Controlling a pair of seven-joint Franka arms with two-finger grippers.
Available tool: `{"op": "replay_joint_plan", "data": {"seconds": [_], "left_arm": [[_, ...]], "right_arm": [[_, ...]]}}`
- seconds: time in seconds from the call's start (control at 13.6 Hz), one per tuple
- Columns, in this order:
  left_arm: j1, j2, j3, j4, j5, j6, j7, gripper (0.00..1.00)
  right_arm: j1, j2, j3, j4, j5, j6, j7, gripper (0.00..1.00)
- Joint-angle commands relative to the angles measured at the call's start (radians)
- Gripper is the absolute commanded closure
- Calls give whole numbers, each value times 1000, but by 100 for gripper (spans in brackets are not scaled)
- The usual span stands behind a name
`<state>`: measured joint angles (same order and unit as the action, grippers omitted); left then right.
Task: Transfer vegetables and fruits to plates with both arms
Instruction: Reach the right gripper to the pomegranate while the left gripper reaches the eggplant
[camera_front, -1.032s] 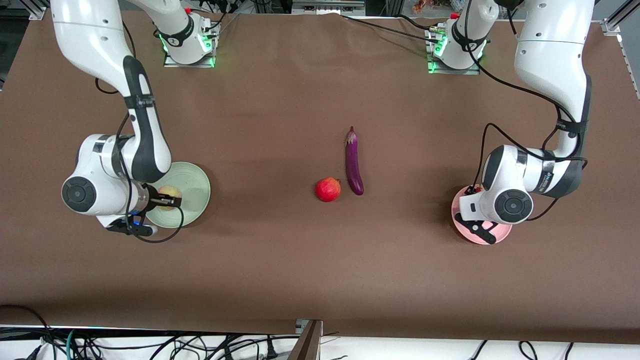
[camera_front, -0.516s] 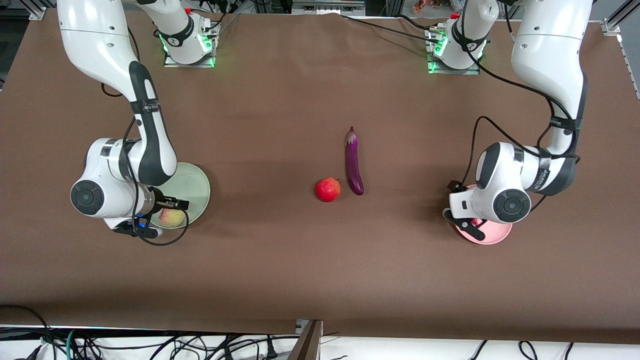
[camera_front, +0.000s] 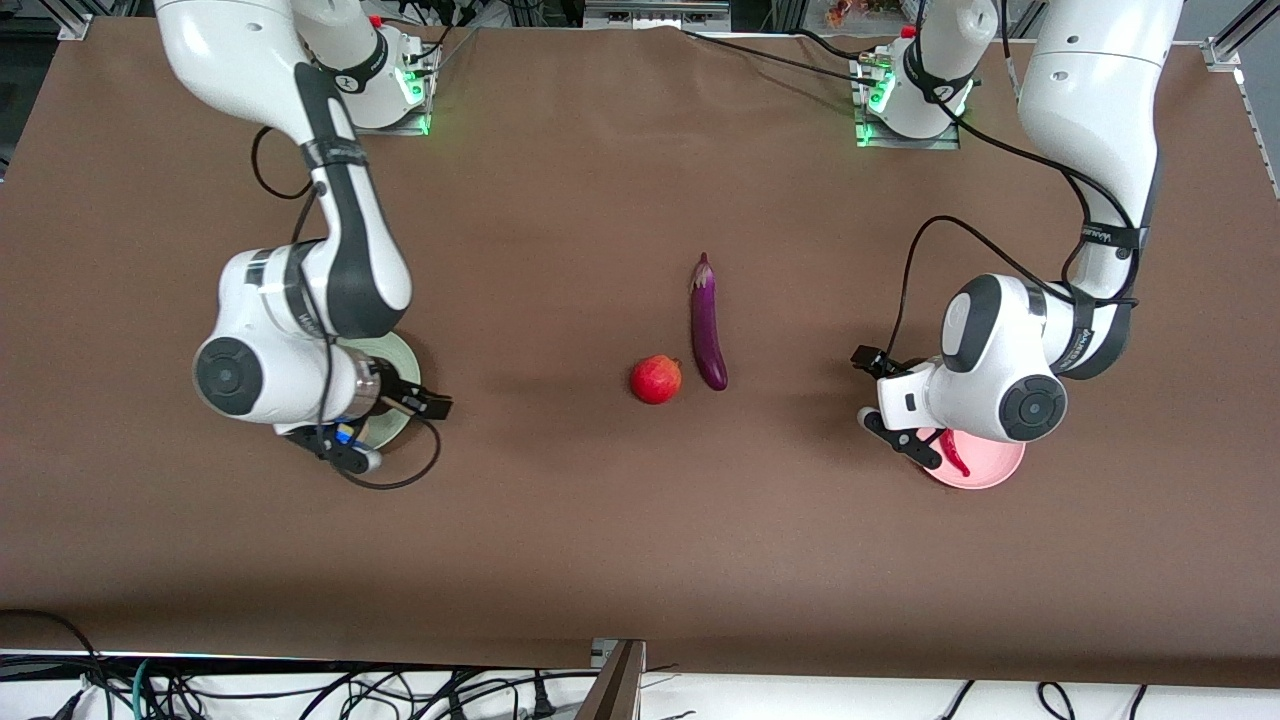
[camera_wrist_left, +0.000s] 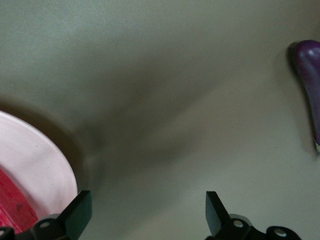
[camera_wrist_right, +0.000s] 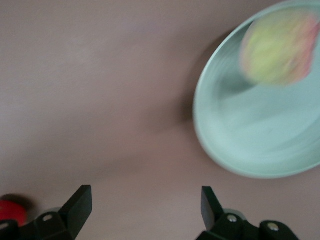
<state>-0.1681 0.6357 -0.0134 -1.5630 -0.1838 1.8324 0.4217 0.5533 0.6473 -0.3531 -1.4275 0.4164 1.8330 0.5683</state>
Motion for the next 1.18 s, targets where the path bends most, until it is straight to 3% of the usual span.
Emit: {"op": "replay_joint_plan", "data": {"seconds": [0.0,0.15,0.29,0.44,0.66,1.11], "left_arm": [[2,-30,1,-9,-75,-39,-65,0],[-8,-39,0,-9,-82,-45,-154,0],[-4,-44,-42,-9,-94,-45,-243,0],[-10,-44,-57,-9,-156,-42,-340,0],[-8,-44,-86,-9,-161,-35,-432,0],[-7,-44,-114,-29,-259,13,-503,0]], "right_arm": [[48,29,6,47,65,-6,167,4],[66,55,61,76,111,70,330,4],[68,78,165,88,114,214,506,4],[95,115,229,91,110,357,652,4],[192,179,233,96,104,526,789,4],[267,264,230,93,87,683,834,4]]}}
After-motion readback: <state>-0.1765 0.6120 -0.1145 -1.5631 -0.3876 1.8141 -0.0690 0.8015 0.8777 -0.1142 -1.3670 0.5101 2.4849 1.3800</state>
